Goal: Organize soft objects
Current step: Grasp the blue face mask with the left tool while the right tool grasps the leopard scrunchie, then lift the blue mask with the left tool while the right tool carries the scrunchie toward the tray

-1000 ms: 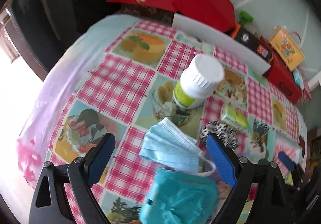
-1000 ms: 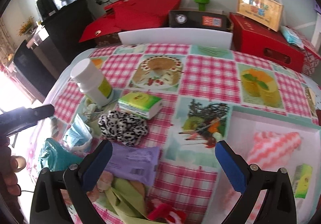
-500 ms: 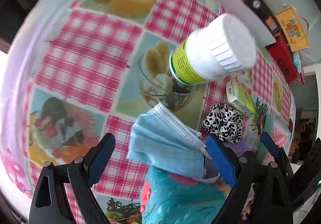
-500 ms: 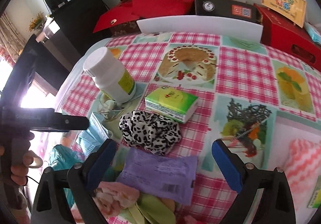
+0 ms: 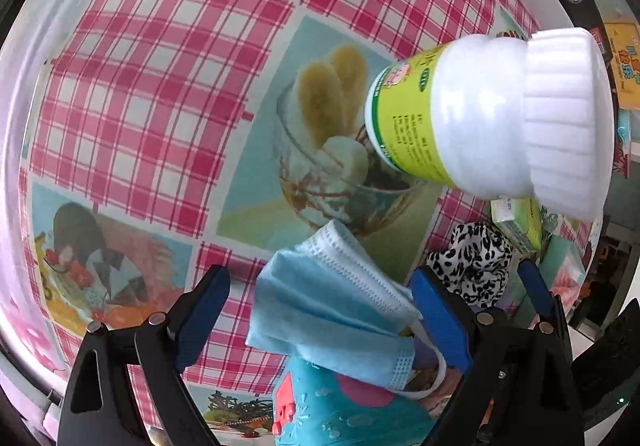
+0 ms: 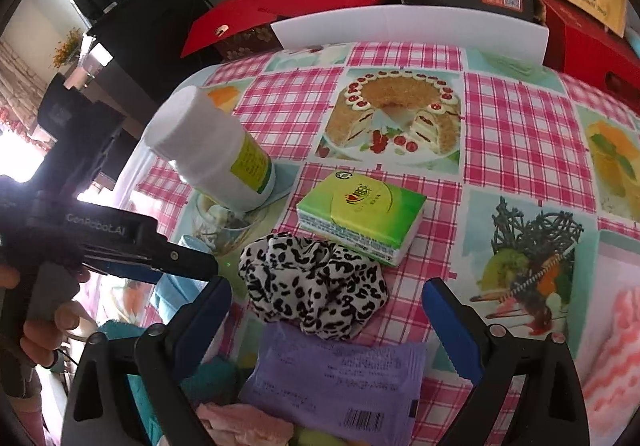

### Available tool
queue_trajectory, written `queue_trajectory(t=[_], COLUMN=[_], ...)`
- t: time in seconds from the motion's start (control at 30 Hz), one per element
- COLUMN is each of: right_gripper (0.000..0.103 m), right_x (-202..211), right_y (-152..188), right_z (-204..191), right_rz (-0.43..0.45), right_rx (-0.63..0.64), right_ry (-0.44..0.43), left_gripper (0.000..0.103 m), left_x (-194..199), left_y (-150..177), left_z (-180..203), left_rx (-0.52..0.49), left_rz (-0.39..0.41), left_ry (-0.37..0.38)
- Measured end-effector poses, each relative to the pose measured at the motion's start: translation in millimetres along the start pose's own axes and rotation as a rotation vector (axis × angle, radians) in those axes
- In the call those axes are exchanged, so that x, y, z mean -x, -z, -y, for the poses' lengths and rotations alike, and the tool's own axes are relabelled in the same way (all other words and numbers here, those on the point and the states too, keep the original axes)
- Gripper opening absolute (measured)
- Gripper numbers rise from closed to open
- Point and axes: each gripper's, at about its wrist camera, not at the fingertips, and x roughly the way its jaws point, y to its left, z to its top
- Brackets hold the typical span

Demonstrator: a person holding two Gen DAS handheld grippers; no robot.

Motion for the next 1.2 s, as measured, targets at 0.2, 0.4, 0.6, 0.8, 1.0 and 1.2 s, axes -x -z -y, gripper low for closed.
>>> queue_trajectory(t=[0.2,0.4,0.6,0.8,1.0,1.2], right_gripper=[0.089,0.076,0.062,0.052,0.045,0.038], right_x=[-12.3,-13.0,-12.5,-7.3,-5.9,2.0], right_y=[1.5,1.8,3.6,5.3,6.7,9.0], right_z=[1.4,1.2,4.2,8.5,8.2,10.2], right_rz=[-0.031,-0.017,-0.012,-0.002,0.004,0.014], right_rx=[-0.015,-0.015,-0.025,-0.035,-0.035,-0.044], right_ry=[-0.013,-0.022,-0.032,-0.037,-0.042,-0.042], left_gripper=[0.092,0.073,0.045,0.03,0.023,0.02], left_x=[-5.4,-9.2,-3.2,-0.1,-2.7,1.9], left_y=[-6.6,-5.1,1.5,2.1,10.2,28.6], left_z=[18.4,35.9,31.7,27.0,17.9,-10.0], left_rx=[-0.015,-0.032,-0.025,-0.014,0.001,0.032], left_rz=[-0.007,0.023,0.057,0.085,0.112,0.138], left_ry=[-0.035,-0.076,-0.092,-0.076,-0.056,-0.014])
